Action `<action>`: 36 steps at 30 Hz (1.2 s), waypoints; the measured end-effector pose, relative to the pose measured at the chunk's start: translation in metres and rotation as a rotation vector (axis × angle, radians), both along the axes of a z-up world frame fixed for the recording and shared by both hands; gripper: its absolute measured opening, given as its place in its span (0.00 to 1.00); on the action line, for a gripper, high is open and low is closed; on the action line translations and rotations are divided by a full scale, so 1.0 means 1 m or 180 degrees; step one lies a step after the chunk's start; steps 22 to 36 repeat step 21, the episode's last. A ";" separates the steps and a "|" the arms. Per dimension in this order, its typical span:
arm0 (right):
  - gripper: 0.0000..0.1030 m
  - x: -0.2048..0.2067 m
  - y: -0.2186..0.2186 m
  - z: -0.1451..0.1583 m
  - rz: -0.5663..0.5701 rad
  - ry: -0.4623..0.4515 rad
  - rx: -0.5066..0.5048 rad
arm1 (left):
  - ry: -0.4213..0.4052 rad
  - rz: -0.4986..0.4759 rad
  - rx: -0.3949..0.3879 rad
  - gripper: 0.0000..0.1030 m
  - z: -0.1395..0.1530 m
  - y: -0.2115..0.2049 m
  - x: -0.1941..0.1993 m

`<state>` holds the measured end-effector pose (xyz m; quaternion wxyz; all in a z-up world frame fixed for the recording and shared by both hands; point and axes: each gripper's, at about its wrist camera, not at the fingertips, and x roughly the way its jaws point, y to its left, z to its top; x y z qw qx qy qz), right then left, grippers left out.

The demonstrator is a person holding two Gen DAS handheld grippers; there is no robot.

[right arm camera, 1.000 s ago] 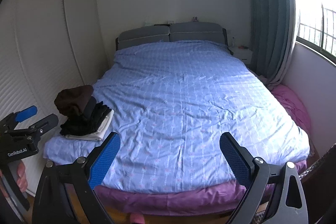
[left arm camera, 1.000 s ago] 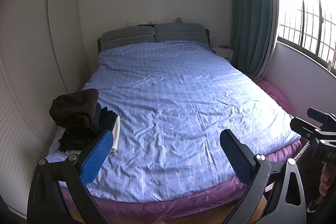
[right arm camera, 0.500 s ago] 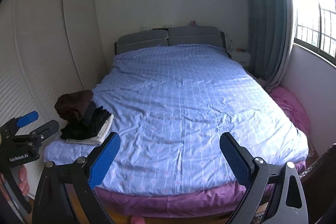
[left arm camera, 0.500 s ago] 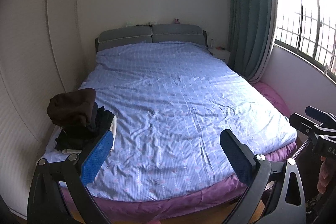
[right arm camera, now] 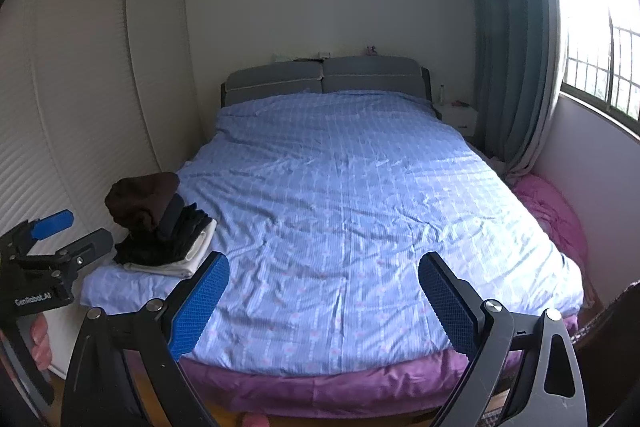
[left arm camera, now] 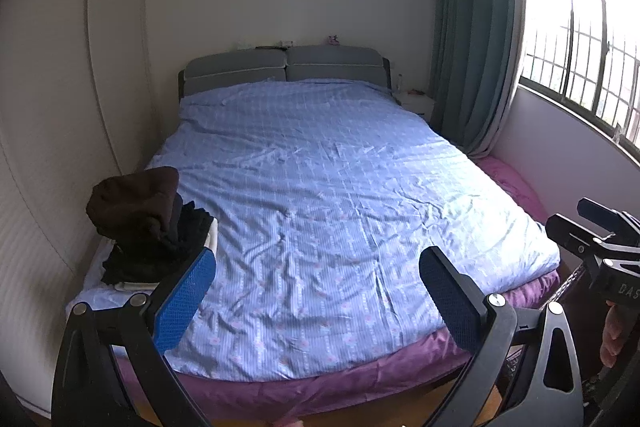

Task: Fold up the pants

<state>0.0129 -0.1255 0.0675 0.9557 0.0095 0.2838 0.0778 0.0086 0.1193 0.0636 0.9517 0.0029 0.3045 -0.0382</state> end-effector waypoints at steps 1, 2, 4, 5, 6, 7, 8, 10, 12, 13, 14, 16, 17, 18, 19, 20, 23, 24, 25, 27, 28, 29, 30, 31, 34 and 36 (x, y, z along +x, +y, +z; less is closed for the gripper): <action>0.94 0.000 0.000 0.000 0.0002 -0.0002 0.0007 | -0.0001 0.0010 0.0002 1.00 0.000 0.000 0.000; 0.94 -0.001 -0.001 0.001 0.0004 -0.0006 0.0015 | -0.0003 0.0018 0.0009 1.00 0.001 0.000 0.000; 0.94 -0.001 -0.001 0.001 -0.0001 -0.0009 0.0008 | -0.0015 0.0035 0.0028 1.00 0.001 -0.001 0.000; 0.94 -0.001 -0.002 0.001 0.0007 -0.0011 0.0006 | -0.0019 0.0037 0.0030 1.00 0.002 -0.001 0.000; 0.94 -0.002 -0.001 0.001 -0.0003 -0.0011 0.0006 | -0.0022 0.0035 0.0025 1.00 0.002 -0.001 -0.001; 0.94 -0.002 -0.001 0.001 -0.0010 -0.0011 0.0004 | -0.0025 0.0038 0.0013 1.00 0.002 -0.001 -0.001; 0.94 -0.002 0.000 0.001 -0.0009 -0.0010 0.0006 | -0.0022 0.0040 -0.0001 1.00 0.003 -0.001 -0.001; 0.94 -0.003 0.001 0.001 -0.0010 -0.0018 0.0011 | -0.0002 0.0056 -0.0027 1.00 0.002 -0.001 0.000; 0.94 -0.003 0.002 0.001 -0.0016 -0.0018 0.0009 | 0.0008 0.0053 -0.0052 1.00 0.002 0.001 0.000; 0.94 -0.003 0.002 0.001 -0.0019 -0.0020 0.0011 | 0.0004 0.0061 -0.0050 1.00 0.002 0.001 0.000; 0.94 -0.002 0.001 0.001 -0.0012 -0.0022 0.0012 | -0.0007 0.0070 -0.0042 1.00 0.003 0.001 0.000; 0.94 -0.002 -0.001 0.001 -0.0013 -0.0025 0.0011 | -0.0023 0.0073 -0.0024 1.00 0.003 -0.001 -0.001; 0.94 -0.001 -0.003 0.002 -0.0011 -0.0026 0.0011 | -0.0028 0.0071 -0.0016 1.00 0.003 -0.002 -0.001; 0.94 -0.001 -0.005 0.002 -0.0006 -0.0026 0.0015 | -0.0033 0.0068 -0.0013 1.00 0.003 -0.002 -0.001; 0.94 -0.001 -0.005 0.002 -0.0007 -0.0023 0.0013 | -0.0034 0.0066 -0.0009 1.00 0.003 -0.003 -0.001; 0.94 -0.001 -0.005 0.002 -0.0006 -0.0023 0.0012 | -0.0032 0.0072 -0.0008 1.00 0.003 -0.003 -0.001; 0.94 -0.001 -0.006 0.002 -0.0009 -0.0021 0.0014 | -0.0028 0.0076 -0.0009 1.00 0.003 -0.004 -0.001; 0.94 -0.001 -0.006 0.002 -0.0009 -0.0021 0.0014 | -0.0028 0.0076 -0.0009 1.00 0.003 -0.004 -0.001; 0.94 -0.001 -0.006 0.002 -0.0009 -0.0021 0.0014 | -0.0028 0.0076 -0.0009 1.00 0.003 -0.004 -0.001; 0.94 -0.001 -0.006 0.002 -0.0009 -0.0021 0.0014 | -0.0028 0.0076 -0.0009 1.00 0.003 -0.004 -0.001; 0.94 -0.001 -0.006 0.002 -0.0009 -0.0021 0.0014 | -0.0028 0.0076 -0.0009 1.00 0.003 -0.004 -0.001; 0.94 -0.001 -0.006 0.002 -0.0009 -0.0021 0.0014 | -0.0028 0.0076 -0.0009 1.00 0.003 -0.004 -0.001; 0.94 -0.001 -0.006 0.002 -0.0009 -0.0021 0.0014 | -0.0028 0.0076 -0.0009 1.00 0.003 -0.004 -0.001; 0.94 -0.001 -0.006 0.002 -0.0009 -0.0021 0.0014 | -0.0028 0.0076 -0.0009 1.00 0.003 -0.004 -0.001; 0.94 -0.001 -0.006 0.002 -0.0009 -0.0021 0.0014 | -0.0028 0.0076 -0.0009 1.00 0.003 -0.004 -0.001; 0.94 -0.001 -0.006 0.002 -0.0009 -0.0021 0.0014 | -0.0028 0.0076 -0.0009 1.00 0.003 -0.004 -0.001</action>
